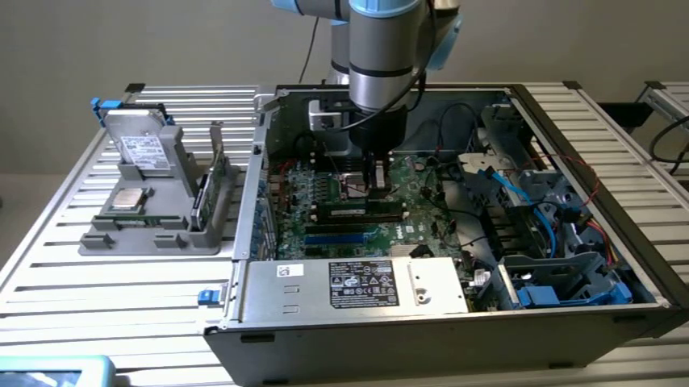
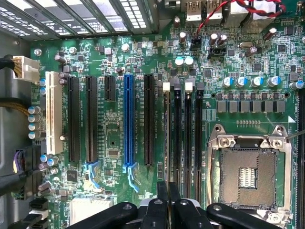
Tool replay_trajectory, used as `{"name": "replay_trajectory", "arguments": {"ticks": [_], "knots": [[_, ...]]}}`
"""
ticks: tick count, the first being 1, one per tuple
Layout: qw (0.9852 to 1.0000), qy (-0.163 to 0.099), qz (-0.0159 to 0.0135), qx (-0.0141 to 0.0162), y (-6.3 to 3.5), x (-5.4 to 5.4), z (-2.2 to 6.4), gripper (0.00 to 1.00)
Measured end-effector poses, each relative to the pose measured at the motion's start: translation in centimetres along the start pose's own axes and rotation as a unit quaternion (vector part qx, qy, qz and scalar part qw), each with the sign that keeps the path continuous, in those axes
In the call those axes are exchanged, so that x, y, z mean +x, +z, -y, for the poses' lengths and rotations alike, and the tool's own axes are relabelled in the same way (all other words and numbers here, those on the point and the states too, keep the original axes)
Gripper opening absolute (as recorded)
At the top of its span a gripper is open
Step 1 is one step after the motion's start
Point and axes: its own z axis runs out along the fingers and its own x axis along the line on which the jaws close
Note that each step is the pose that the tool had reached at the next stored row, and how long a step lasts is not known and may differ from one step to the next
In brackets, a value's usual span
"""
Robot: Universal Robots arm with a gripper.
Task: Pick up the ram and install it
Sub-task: 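Insert the ram into the slot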
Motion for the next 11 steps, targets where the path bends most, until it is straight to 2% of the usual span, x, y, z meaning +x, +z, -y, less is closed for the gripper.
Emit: {"name": "replay_trajectory", "arguments": {"ticks": [11], "knots": [[1.0000,-0.002,0.0003,0.0003,-0.01,-0.01,0.00,0.13]]}}
